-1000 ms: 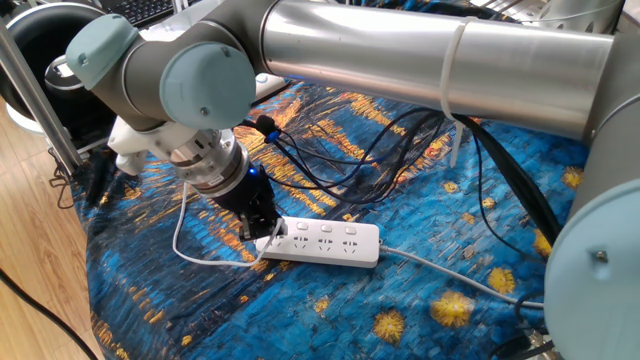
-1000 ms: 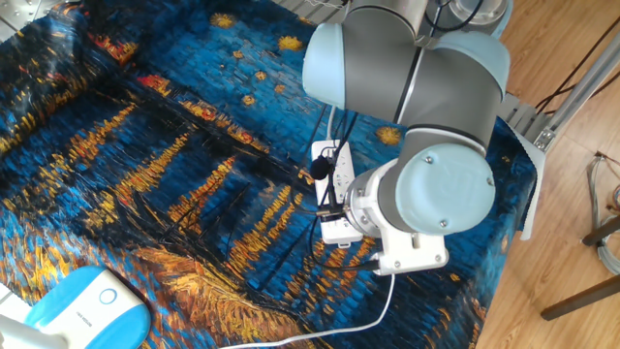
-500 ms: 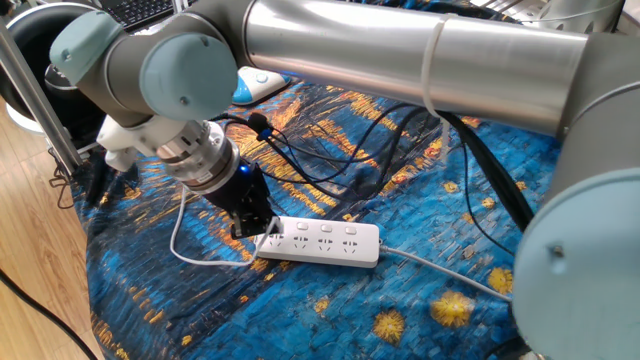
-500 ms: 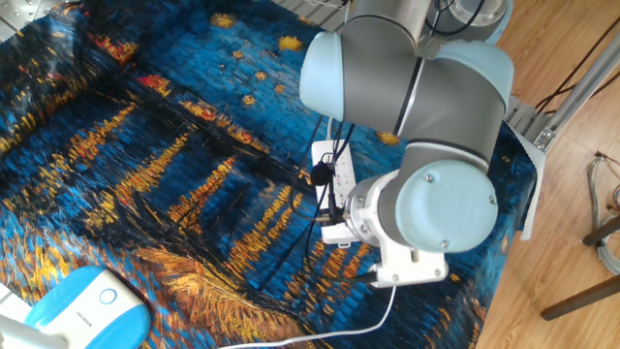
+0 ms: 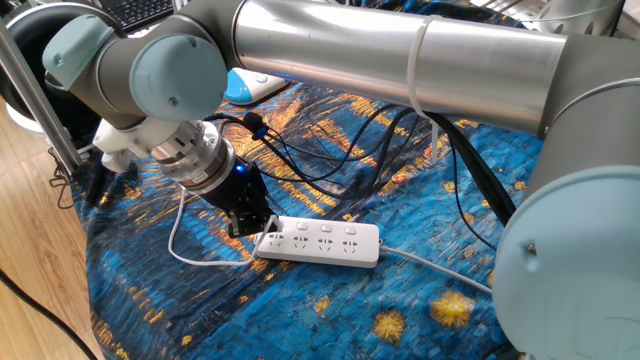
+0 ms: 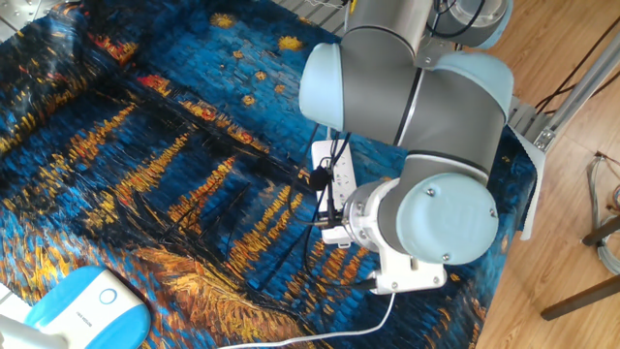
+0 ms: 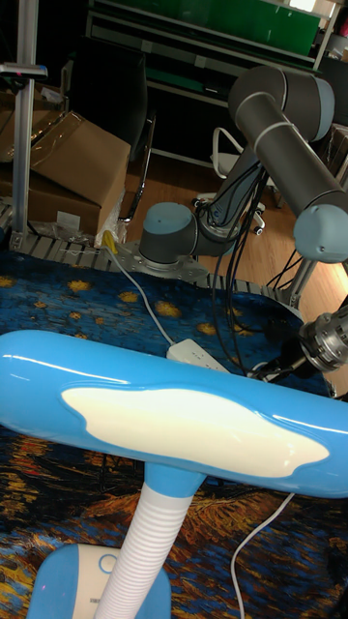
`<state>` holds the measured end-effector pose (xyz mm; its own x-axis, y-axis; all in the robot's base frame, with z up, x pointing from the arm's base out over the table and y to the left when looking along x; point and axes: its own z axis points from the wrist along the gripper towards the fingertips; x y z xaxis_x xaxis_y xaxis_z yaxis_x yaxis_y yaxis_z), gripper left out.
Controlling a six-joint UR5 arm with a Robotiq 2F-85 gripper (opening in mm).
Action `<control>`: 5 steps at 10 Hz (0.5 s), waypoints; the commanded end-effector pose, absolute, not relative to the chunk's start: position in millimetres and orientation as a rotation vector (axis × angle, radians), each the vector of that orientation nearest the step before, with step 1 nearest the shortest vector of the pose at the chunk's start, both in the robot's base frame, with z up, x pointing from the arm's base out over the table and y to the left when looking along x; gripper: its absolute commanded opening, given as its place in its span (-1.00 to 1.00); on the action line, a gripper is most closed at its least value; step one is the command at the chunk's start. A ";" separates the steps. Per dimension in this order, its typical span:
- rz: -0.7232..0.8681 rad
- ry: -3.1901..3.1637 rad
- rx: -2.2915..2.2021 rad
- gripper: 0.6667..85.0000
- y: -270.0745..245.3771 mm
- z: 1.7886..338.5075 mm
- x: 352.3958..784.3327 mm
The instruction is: Plug in the power cord of the desk lamp, turn on the socket, and light up the desk lamp
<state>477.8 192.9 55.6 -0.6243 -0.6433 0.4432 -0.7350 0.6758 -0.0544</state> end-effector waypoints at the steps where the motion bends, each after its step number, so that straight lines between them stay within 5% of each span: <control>1: 0.294 -2.510 1.078 -0.98 196.9 51.6 475.5; 5: 0.310 -2.507 1.081 -0.98 192.1 50.5 477.0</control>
<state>476.7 192.7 52.3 -0.6247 -0.6462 0.4384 -0.7353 0.6758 -0.0516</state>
